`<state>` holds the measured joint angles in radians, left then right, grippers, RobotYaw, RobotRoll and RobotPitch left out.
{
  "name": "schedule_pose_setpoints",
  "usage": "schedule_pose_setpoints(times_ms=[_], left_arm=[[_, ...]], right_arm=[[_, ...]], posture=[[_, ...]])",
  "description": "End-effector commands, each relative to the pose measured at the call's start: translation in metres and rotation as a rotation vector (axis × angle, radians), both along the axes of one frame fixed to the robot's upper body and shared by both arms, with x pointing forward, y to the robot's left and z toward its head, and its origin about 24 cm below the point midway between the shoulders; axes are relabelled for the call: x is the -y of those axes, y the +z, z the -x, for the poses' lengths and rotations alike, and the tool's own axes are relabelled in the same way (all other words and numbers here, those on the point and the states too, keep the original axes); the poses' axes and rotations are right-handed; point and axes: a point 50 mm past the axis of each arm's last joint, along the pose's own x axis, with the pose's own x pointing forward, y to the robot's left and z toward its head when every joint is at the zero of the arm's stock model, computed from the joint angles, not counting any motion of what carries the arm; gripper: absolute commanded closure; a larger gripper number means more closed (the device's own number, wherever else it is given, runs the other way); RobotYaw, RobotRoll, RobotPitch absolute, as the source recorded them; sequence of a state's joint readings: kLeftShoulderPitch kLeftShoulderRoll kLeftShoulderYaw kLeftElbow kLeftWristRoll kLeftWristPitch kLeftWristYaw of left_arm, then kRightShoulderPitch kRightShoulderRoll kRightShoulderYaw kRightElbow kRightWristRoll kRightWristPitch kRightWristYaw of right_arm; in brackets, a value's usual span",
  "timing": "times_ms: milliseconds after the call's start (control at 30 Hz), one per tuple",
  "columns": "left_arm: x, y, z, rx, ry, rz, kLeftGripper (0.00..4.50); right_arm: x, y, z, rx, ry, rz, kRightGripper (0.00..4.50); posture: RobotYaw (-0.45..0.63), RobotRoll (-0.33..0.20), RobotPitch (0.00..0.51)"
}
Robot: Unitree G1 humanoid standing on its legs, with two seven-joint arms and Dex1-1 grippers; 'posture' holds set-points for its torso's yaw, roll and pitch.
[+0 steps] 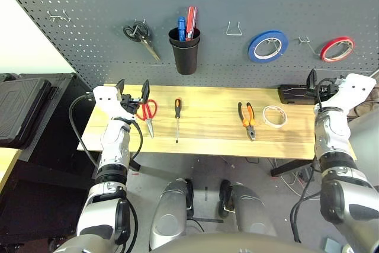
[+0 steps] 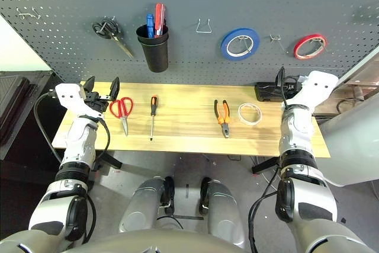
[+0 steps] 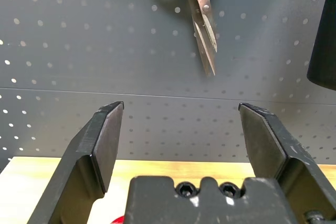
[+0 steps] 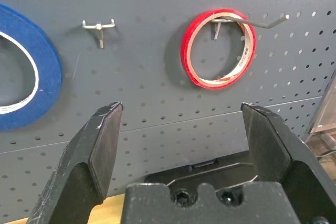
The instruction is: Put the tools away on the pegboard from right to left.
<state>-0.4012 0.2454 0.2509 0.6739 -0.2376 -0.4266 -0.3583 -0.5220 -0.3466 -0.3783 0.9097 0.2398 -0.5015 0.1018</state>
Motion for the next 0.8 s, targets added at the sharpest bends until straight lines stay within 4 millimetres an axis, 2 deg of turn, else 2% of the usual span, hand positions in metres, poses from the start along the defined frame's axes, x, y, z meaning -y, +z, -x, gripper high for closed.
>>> schedule_pose_setpoints(times_ms=[33, 300, 567, 667, 800], left_arm=[[0.000, 0.002, 0.000, 0.011, 0.005, 0.003, 0.00], [0.013, -0.001, 0.001, -0.011, -0.073, 0.010, 0.00], [0.042, 0.000, 0.016, -0.096, -0.370, -0.041, 0.00], [0.053, 0.001, 0.024, -0.131, -0.478, -0.063, 0.00], [0.075, 0.002, 0.034, -0.181, -0.669, -0.159, 0.00]], right_arm=[[0.004, -0.008, 0.004, -0.037, -0.010, -0.004, 0.01], [0.007, -0.011, 0.008, -0.073, -0.001, -0.009, 0.01], [0.013, -0.010, 0.015, -0.134, 0.084, 0.002, 0.01], [0.019, -0.014, 0.014, -0.249, 0.095, -0.046, 0.01], [0.019, -0.012, 0.016, -0.343, 0.216, 0.005, 0.01]], posture=[[0.20, 0.000, 0.108], [0.15, 0.000, 0.121], [0.11, 0.000, 0.141], [0.10, 0.000, 0.153], [0.09, 0.000, 0.170]])
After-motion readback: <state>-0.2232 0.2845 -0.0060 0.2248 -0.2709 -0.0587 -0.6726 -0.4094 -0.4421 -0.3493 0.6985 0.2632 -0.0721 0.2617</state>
